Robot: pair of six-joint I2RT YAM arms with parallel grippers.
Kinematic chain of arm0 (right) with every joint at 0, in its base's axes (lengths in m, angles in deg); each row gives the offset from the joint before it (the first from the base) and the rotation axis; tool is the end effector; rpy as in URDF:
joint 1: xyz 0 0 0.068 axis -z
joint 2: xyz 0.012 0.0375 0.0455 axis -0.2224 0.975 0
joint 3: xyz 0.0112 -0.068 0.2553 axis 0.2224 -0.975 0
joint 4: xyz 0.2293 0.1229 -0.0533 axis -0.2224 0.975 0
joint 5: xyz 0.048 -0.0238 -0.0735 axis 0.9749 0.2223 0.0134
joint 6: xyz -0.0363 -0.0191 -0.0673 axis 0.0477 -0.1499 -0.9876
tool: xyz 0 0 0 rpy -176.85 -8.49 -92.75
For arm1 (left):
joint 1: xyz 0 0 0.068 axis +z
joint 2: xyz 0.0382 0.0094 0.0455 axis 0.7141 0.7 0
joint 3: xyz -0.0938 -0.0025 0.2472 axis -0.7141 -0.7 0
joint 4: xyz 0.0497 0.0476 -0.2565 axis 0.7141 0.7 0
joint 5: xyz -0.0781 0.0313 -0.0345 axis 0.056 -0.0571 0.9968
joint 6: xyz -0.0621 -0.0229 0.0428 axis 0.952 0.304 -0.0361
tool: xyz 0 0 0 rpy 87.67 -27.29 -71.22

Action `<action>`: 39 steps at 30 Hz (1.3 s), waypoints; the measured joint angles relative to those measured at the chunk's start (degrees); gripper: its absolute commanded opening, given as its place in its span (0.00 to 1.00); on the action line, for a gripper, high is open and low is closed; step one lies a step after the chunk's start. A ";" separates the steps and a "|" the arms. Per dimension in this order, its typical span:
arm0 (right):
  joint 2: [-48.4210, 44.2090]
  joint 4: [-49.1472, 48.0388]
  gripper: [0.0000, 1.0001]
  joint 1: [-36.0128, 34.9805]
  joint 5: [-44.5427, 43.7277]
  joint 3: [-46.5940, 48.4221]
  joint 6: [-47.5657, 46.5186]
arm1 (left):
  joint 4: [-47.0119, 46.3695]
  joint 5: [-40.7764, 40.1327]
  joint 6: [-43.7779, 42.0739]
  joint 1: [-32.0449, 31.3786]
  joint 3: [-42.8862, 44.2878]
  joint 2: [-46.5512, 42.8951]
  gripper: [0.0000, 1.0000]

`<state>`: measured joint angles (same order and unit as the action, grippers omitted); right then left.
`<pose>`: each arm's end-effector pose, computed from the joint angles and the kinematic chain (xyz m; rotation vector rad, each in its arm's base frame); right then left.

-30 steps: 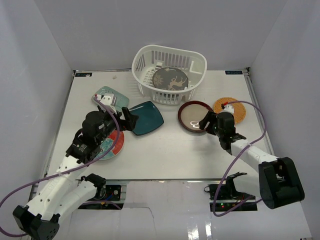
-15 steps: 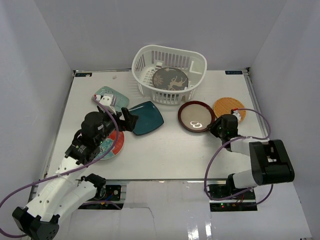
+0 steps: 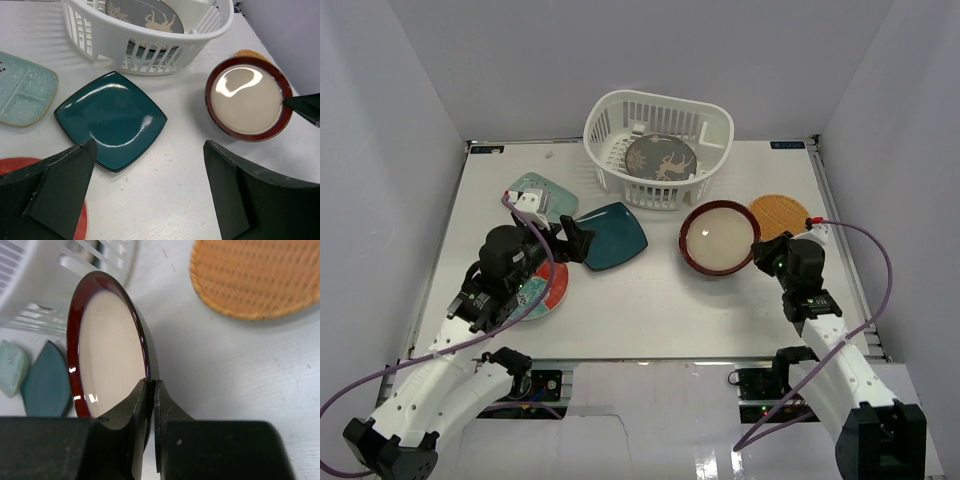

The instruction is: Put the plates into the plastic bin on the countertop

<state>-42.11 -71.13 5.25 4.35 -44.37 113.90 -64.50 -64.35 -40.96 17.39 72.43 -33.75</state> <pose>0.2256 0.0247 0.1877 0.5851 1.8637 0.4662 0.1886 -0.0995 0.3218 0.1555 1.8414 -0.5459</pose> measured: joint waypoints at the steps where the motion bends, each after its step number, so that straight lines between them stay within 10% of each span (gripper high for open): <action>1: -2.14 1.97 0.08 0.00 0.24 1.49 -0.87 | -0.02 -0.22 0.00 0.04 0.00 -0.35 0.98; 7: 1.07 3.34 0.08 -0.11 6.12 16.04 -3.37 | -0.07 -0.98 0.00 0.35 0.00 -1.60 0.98; 21: 61.18 0.37 0.08 -6.16 12.63 73.75 -7.91 | -0.04 -1.27 0.00 0.68 -0.02 -1.68 0.98; 30: 81.66 14.47 0.08 -8.76 10.80 95.67 -13.66 | -0.04 -1.27 0.00 0.70 -0.02 -1.55 0.98; 39: 82.79 16.24 0.70 -10.14 6.97 96.37 -17.62 | -0.02 -1.27 -0.02 0.81 -0.02 -0.76 0.98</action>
<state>40.69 -54.89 -4.89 11.32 52.00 96.28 -64.52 -65.62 -40.98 18.19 72.41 -34.52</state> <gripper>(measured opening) 0.642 0.979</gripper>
